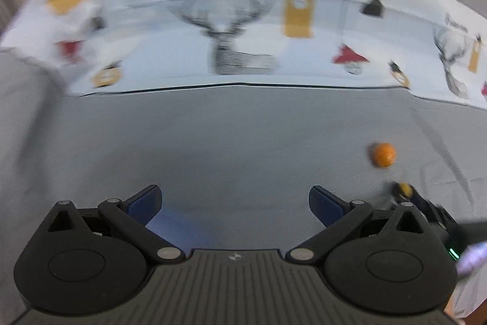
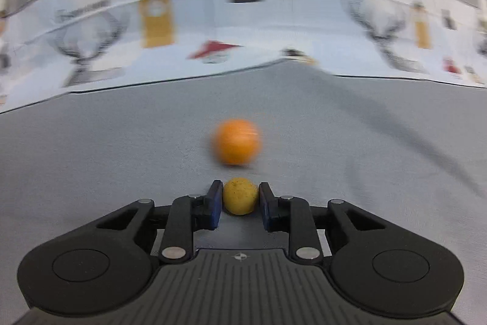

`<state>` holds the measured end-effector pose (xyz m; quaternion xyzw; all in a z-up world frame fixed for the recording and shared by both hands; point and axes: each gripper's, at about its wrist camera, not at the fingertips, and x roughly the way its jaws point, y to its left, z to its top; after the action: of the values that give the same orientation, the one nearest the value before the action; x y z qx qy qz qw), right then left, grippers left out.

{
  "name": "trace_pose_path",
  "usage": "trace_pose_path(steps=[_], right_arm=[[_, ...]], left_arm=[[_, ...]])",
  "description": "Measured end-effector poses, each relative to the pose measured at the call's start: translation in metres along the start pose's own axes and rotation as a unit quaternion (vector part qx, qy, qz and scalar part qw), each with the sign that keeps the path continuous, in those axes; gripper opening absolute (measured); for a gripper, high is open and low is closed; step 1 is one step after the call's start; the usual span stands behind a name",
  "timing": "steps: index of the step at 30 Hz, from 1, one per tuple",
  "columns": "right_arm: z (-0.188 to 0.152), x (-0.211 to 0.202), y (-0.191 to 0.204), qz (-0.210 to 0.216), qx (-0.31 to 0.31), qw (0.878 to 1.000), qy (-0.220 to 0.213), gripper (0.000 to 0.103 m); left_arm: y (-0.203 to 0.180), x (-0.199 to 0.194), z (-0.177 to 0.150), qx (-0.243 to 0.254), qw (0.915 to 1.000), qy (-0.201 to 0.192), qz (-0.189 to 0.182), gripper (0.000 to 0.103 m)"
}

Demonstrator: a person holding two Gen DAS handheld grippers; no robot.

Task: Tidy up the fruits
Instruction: 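Grasp the yellow-green fruit with the right tool while the left tool grasps the orange, then carry the orange and yellow-green fruit over the blue plate and lower them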

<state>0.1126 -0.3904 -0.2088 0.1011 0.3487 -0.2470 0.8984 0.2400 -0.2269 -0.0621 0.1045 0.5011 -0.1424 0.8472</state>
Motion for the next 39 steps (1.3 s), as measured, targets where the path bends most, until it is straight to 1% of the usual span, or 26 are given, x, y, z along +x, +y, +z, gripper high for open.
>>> trace_pose_path(steps=[2,4,6,7,9,12,13,15,16,17,18,19,22,24,27,29,30,32,34,36,39], right_arm=[[0.003,-0.012,-0.028,-0.039,0.03,0.999,0.002,0.027],[0.004,-0.023,-0.059,-0.082,0.055,0.995,-0.008,0.027],[0.003,-0.027,-0.083,-0.117,0.074,0.99,-0.017,0.027],[0.001,-0.027,-0.093,-0.127,0.085,0.988,-0.023,0.027],[-0.003,-0.021,-0.11,-0.134,0.111,0.984,-0.024,0.027],[-0.007,-0.006,-0.122,-0.117,0.141,0.983,0.003,0.027],[-0.008,-0.004,-0.123,-0.114,0.144,0.983,0.0,0.027],[-0.008,-0.001,-0.123,-0.109,0.142,0.984,-0.003,0.027],[-0.007,0.001,-0.123,-0.109,0.143,0.984,-0.004,0.027],[-0.007,0.002,-0.123,-0.108,0.142,0.984,-0.004,0.027],[-0.007,0.003,-0.123,-0.107,0.142,0.984,-0.005,0.027],[-0.007,0.003,-0.124,-0.106,0.144,0.984,-0.006,0.027],[-0.007,-0.003,-0.125,-0.096,0.157,0.983,-0.017,0.027],[-0.006,-0.008,-0.123,-0.087,0.156,0.983,-0.036,0.027],[-0.003,-0.019,-0.116,-0.076,0.153,0.983,-0.062,0.027],[-0.001,-0.032,-0.109,-0.066,0.155,0.984,-0.053,0.027],[0.002,-0.042,-0.104,-0.054,0.162,0.984,-0.05,0.027],[0.006,-0.074,-0.086,-0.004,0.161,0.985,-0.055,0.027],[0.005,-0.114,-0.06,0.039,0.14,0.988,-0.058,0.027],[-0.006,-0.156,-0.039,0.083,0.116,0.988,-0.053,0.027],[-0.024,-0.214,-0.007,0.152,0.079,0.985,-0.033,0.027]], left_arm=[[-0.034,0.031,0.012,0.02,0.9994,0.015,-0.022,0.103],[-0.068,0.059,0.02,0.041,0.9978,0.031,-0.043,0.103],[-0.103,0.084,0.027,0.059,0.9943,0.047,-0.076,0.103],[-0.119,0.096,0.029,0.069,0.9923,0.056,-0.086,0.103],[-0.149,0.117,0.034,0.081,0.9895,0.071,-0.096,0.103],[-0.179,0.146,0.039,0.089,0.987,0.093,-0.096,0.103],[-0.185,0.154,0.039,0.089,0.987,0.097,-0.092,0.101],[-0.191,0.165,0.039,0.087,0.9875,0.102,-0.081,0.072],[-0.192,0.164,0.037,0.089,0.9888,0.095,-0.074,0.07],[-0.193,0.159,0.035,0.097,0.9891,0.078,-0.079,0.04],[-0.194,0.154,0.033,0.114,0.9879,0.069,-0.079,0.041],[-0.195,0.151,0.031,0.118,0.9874,0.07,-0.08,0.041],[-0.18,0.132,0.022,0.112,0.9891,0.059,-0.076,0.041],[-0.162,0.108,0.012,0.103,0.9899,0.056,-0.08,0.041],[-0.124,0.058,-0.009,0.084,0.9926,0.051,-0.071,0.041],[-0.095,0.022,-0.027,0.07,0.9943,0.054,-0.059,0.041],[-0.079,0.003,-0.038,0.064,0.9952,0.053,-0.052,0.041],[-0.047,-0.03,-0.06,0.056,0.9963,0.052,-0.039,0.041],[-0.015,-0.06,-0.085,0.043,0.9973,0.053,-0.025,0.041],[0.017,-0.087,-0.112,0.032,0.9978,0.057,-0.011,0.041],[0.058,-0.118,-0.148,0.013,0.9987,0.048,0.012,0.041]])
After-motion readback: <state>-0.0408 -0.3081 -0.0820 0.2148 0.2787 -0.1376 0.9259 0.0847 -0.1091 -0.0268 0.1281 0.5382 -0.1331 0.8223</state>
